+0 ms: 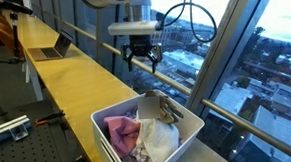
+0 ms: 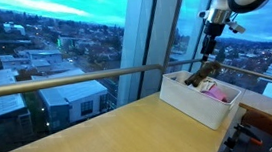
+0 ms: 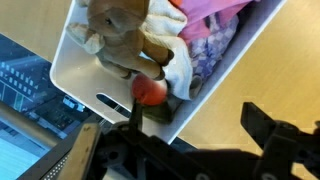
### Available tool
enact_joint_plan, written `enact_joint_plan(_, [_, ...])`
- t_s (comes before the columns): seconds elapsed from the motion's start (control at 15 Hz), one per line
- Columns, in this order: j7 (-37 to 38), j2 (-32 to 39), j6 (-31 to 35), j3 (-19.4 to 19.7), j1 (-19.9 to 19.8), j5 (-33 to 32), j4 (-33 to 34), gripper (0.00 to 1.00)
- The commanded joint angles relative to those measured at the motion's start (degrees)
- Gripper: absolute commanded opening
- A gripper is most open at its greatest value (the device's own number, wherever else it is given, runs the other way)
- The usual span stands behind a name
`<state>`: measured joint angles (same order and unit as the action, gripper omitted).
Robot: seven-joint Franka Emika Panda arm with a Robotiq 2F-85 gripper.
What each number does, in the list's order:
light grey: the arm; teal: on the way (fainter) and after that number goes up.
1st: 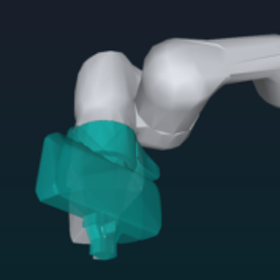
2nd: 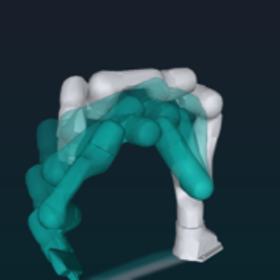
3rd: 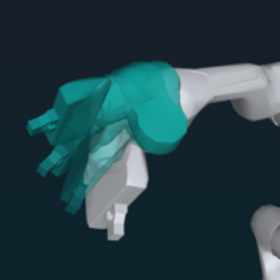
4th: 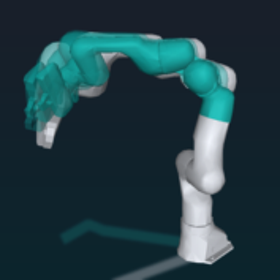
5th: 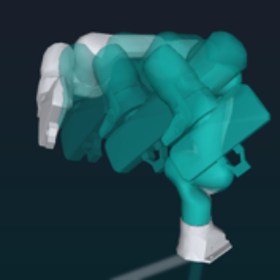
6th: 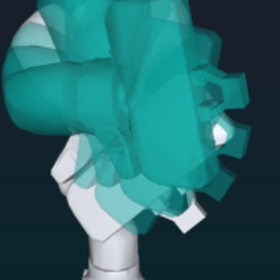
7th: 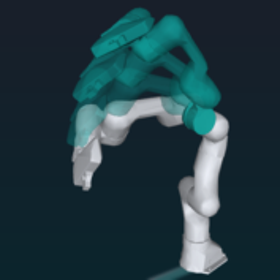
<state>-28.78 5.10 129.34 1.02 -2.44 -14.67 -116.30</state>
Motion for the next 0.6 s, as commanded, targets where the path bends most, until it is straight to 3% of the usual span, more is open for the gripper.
enact_joint_plan(0.0, [0.31,-0.46,-0.09,-0.17,0.31,0.02,-0.71,1.0])
enact_joint_plan(0.53, [0.49,-0.98,-0.08,-0.19,0.38,0.02,-1.32,1.0])
